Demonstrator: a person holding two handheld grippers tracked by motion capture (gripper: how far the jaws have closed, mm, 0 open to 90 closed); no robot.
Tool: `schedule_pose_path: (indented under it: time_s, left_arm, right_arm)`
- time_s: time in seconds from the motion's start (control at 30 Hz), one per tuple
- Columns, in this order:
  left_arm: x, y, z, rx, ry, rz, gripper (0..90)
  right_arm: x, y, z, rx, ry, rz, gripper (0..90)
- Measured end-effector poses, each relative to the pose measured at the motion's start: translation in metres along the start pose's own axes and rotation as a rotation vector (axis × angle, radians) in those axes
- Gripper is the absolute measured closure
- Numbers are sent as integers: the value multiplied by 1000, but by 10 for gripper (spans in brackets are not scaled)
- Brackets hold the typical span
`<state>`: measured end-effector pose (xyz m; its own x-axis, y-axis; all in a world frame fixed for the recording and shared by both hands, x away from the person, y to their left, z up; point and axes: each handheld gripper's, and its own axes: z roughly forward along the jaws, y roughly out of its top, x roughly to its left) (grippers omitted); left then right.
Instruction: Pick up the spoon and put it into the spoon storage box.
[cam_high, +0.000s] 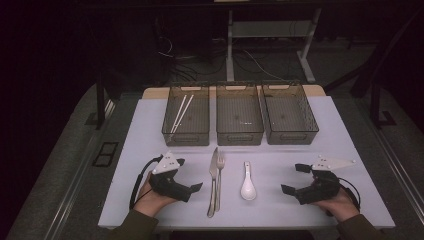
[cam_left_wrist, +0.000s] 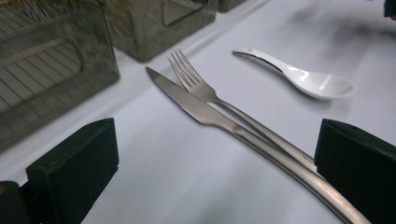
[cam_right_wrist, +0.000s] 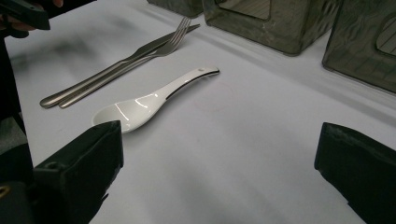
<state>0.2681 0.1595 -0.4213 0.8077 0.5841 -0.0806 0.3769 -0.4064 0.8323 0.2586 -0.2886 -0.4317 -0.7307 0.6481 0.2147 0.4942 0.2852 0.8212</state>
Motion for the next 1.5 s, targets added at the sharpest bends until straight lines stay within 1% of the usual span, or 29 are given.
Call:
schedule_pose_path:
  time_s: [0.07, 0.1, 0.13, 0.23, 0.3, 0.33, 0.37, 0.4, 0.43, 0.47, 0.5, 0.53, 0.57, 0.67, 0.7, 0.73, 0.8, 0.9, 0.97, 1.03, 1.13, 1.2, 1.3, 1.37, 1.4, 1.5]
  left_arm:
    - [-1, -4, 0, 5, -13, -7, 0]
    - [-2, -5, 0, 4, -16, -4, 0]
    - [-2, -6, 0, 8, -14, 10, 0]
    - [-3, -7, 0, 14, -9, 21, 0]
    - [-3, -8, 1, 20, -15, 28, 0]
    - [-3, -8, 1, 21, -16, 28, 0]
    - [-2, -9, 1, 23, -18, 23, 0]
    - [-2, -10, 1, 18, -19, 17, 0]
    - [-1, -10, 1, 18, -22, 17, 0]
    - [-1, -11, 1, 18, -25, 16, 0]
    - [-1, -12, 2, 19, -26, 19, 0]
    - [-1, -12, 2, 15, -26, 16, 0]
    - [0, -12, 2, 20, -26, 18, 0]
    - [1, -12, 3, 14, -33, 13, 0]
    - [1, -12, 4, 11, -35, 9, 0]
    - [0, -12, 4, 17, -34, 10, 0]
    - [-1, -11, 5, 16, -29, 5, 0]
    - [-3, -10, 5, 22, -23, 20, 0]
    - [-2, -10, 5, 23, -21, 7, 0]
    - [-1, -11, 5, 24, -31, -3, 0]
    - [-1, -12, 6, 33, -30, 11, 0]
    - [-2, -11, 7, 26, -26, 13, 0]
    - [-2, -10, 7, 31, -19, 24, 0]
    - [-3, -11, 8, 43, -13, 33, 0]
    - [-4, -12, 8, 54, -14, 46, 0]
    - [-5, -12, 9, 50, -17, 45, 0]
  right_arm:
    - [0, 1, 0, 8, -2, 1, 13]
    - [0, 2, 0, 9, -3, -1, 13]
    - [0, 2, 1, 11, -6, -4, 13]
    - [2, 5, 1, 11, -7, 0, 14]
    - [3, 7, 1, 2, 5, 1, 66]
    - [3, 9, 1, -2, 6, 1, 68]
    - [3, 10, 2, -1, 5, 5, 120]
    - [3, 11, 2, -5, 15, 0, 169]
    - [3, 13, 3, -10, 21, -2, 172]
    - [3, 15, 5, -6, 26, 8, 219]
    - [3, 17, 6, -3, 35, 2, 263]
    - [3, 19, 8, -2, 34, 3, 278]
    - [3, 21, 10, 3, 35, 2, 321]
    - [3, 27, 15, 7, 46, -17, 408]
    - [4, 28, 17, 7, 50, -14, 446]
    - [5, 30, 19, 13, 53, -16, 466]
    - [7, 34, 24, 18, 61, -34, 533]
    - [10, 39, 32, 29, 81, -51, 617]
    - [12, 43, 38, 37, 84, -65, 664]
    - [13, 46, 43, 45, 89, -76, 699]
    - [14, 50, 52, 54, 99, -92, 767]
    - [14, 53, 58, 62, 102, -102, 823]
    - [15, 57, 66, 75, 109, -113, 882]
    - [15, 60, 72, 89, 115, -113, 895]
    - [16, 61, 75, 97, 116, -123, 896]
    - [17, 65, 83, 116, 122, -138, 897]
